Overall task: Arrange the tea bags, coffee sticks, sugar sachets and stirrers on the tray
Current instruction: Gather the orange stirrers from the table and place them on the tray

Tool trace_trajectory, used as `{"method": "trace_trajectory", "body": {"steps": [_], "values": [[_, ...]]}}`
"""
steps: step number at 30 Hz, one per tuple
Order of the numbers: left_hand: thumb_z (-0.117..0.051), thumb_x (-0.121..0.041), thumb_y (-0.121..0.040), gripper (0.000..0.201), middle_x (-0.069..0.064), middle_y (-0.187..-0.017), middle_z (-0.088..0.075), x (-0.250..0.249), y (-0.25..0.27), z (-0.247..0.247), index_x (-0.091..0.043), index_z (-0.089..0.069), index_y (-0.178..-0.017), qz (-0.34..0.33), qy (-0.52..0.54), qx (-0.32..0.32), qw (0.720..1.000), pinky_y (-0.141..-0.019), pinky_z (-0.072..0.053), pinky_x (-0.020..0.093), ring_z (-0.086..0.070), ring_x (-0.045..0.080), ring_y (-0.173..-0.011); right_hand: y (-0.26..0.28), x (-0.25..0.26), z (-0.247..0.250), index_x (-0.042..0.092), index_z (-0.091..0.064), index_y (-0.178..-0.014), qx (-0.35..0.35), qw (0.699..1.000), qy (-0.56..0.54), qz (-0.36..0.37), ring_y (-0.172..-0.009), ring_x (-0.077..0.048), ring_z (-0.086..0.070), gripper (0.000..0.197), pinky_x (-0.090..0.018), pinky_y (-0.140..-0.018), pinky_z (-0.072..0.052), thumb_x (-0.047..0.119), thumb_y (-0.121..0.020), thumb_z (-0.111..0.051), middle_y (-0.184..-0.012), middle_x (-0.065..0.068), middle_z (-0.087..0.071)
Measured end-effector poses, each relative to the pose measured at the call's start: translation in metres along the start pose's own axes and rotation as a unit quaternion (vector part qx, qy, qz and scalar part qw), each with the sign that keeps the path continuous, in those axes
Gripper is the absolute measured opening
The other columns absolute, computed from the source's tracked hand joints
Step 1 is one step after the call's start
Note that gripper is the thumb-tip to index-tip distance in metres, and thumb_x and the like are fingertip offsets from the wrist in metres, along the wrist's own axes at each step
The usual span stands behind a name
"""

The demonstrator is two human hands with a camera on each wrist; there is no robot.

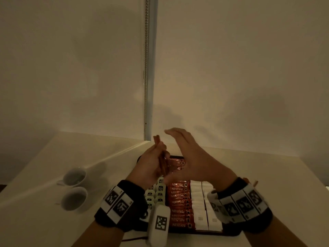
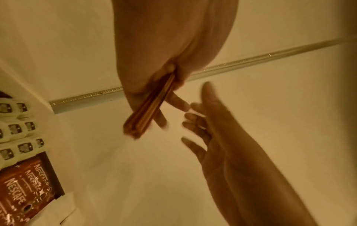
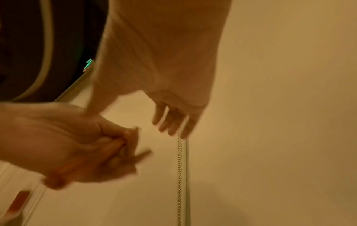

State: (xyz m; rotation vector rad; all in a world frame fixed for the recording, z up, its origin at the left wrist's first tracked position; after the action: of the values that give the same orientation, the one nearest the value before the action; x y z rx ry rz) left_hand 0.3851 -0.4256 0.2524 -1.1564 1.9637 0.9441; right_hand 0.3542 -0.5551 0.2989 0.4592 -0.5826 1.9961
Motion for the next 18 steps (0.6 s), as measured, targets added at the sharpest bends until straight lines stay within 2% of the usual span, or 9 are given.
{"method": "trace_trajectory", "body": {"steps": [1,2,4,5,8,11,12,14,18], "values": [[-0.041,-0.027,-0.101,0.026,0.007,-0.066,-0.052,0.0,0.002,-0.003,-0.01,-0.054,-0.087,0.034,-0.003,0.02,0.999,-0.059,-0.047,0.03,-0.054,0.018,-0.058,-0.003,0.003,-0.003,0.026,-0.011,-0.148,0.048,0.999,0.011,0.02,-0.14,-0.006,-0.01,0.128,-0.016,-0.111,-0.018,0.058,-0.047,-0.083,-0.15,0.012,-0.01],[-0.04,-0.026,-0.101,0.025,0.014,-0.074,-0.053,0.0,0.004,-0.004,-0.009,-0.057,-0.093,0.057,-0.005,0.035,0.998,-0.063,-0.046,0.032,-0.054,0.019,-0.065,-0.005,0.004,-0.007,0.027,-0.003,-0.149,0.089,0.995,0.031,0.035,-0.143,-0.009,-0.004,0.137,-0.022,-0.114,-0.017,0.058,-0.043,-0.084,-0.152,0.01,-0.003],[-0.039,-0.019,-0.099,0.026,0.02,-0.096,-0.057,0.001,0.007,-0.008,-0.006,-0.059,-0.11,0.079,0.01,0.052,0.995,-0.078,-0.045,0.038,-0.057,0.026,-0.088,-0.008,0.003,-0.013,0.022,-0.004,-0.15,0.127,0.988,0.075,0.05,-0.144,-0.015,-0.002,0.141,-0.035,-0.116,-0.024,0.057,-0.041,-0.086,-0.153,0.003,-0.002],[-0.038,-0.016,-0.099,0.026,0.019,-0.098,-0.059,0.001,0.007,-0.008,-0.006,-0.059,-0.112,0.088,0.018,0.052,0.995,-0.079,-0.045,0.038,-0.058,0.026,-0.091,-0.009,0.002,-0.015,0.016,-0.008,-0.149,0.133,0.986,0.089,0.052,-0.143,-0.016,-0.004,0.139,-0.038,-0.114,-0.028,0.055,-0.042,-0.087,-0.152,0.001,-0.005],[-0.038,-0.014,-0.098,0.022,0.009,-0.073,-0.053,0.002,0.009,-0.008,-0.007,-0.058,-0.094,0.112,-0.005,0.055,0.992,-0.06,-0.043,0.029,-0.052,0.017,-0.066,-0.009,0.003,-0.014,0.008,-0.021,-0.145,0.119,0.986,0.105,0.055,-0.139,-0.017,-0.01,0.127,-0.034,-0.11,-0.034,0.048,-0.046,-0.089,-0.147,-0.004,-0.014],[-0.041,-0.018,-0.099,0.026,0.003,-0.059,-0.045,0.0,0.013,-0.011,-0.01,-0.056,-0.079,0.109,-0.026,0.063,0.992,-0.05,-0.039,0.024,-0.044,0.011,-0.049,-0.006,0.002,-0.012,0.011,-0.012,-0.148,0.139,0.985,0.096,0.042,-0.14,-0.018,-0.006,0.132,-0.028,-0.111,-0.027,0.047,-0.047,-0.089,-0.15,-0.006,-0.004],[-0.042,-0.018,-0.099,0.028,0.001,-0.056,-0.043,-0.001,0.014,-0.012,-0.011,-0.056,-0.076,0.107,-0.024,0.06,0.992,-0.049,-0.038,0.023,-0.042,0.01,-0.046,-0.005,0.003,-0.011,0.012,-0.01,-0.149,0.146,0.985,0.088,0.034,-0.14,-0.019,-0.009,0.133,-0.026,-0.109,-0.028,0.046,-0.048,-0.089,-0.151,-0.005,-0.001],[-0.042,-0.016,-0.099,0.031,0.0,-0.053,-0.045,-0.004,0.015,-0.015,-0.011,-0.058,-0.073,0.101,-0.02,0.062,0.993,-0.047,-0.038,0.022,-0.041,0.008,-0.042,-0.005,0.002,-0.009,0.01,-0.015,-0.147,0.132,0.987,0.082,0.036,-0.135,-0.021,-0.021,0.128,-0.023,-0.104,-0.035,0.043,-0.05,-0.089,-0.148,-0.005,-0.005],[-0.04,-0.012,-0.098,0.026,0.0,-0.058,-0.051,-0.005,0.017,-0.016,-0.008,-0.058,-0.079,0.088,-0.026,0.099,0.991,-0.053,-0.042,0.023,-0.047,0.008,-0.049,-0.006,-0.002,-0.008,0.005,-0.027,-0.141,0.069,0.99,0.107,0.065,-0.128,-0.02,-0.026,0.119,-0.018,-0.093,-0.039,0.042,-0.047,-0.089,-0.14,-0.009,-0.016]]}}
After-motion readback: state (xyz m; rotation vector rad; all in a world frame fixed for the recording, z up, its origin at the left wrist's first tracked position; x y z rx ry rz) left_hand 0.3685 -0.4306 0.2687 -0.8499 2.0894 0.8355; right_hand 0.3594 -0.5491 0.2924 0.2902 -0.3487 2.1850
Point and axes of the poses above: each hand's wrist, its own y-axis away from the middle knuckle, its own z-axis out of the back of the hand, x = y × z, the point moved 2 cm from there along -y, towards the middle knuckle
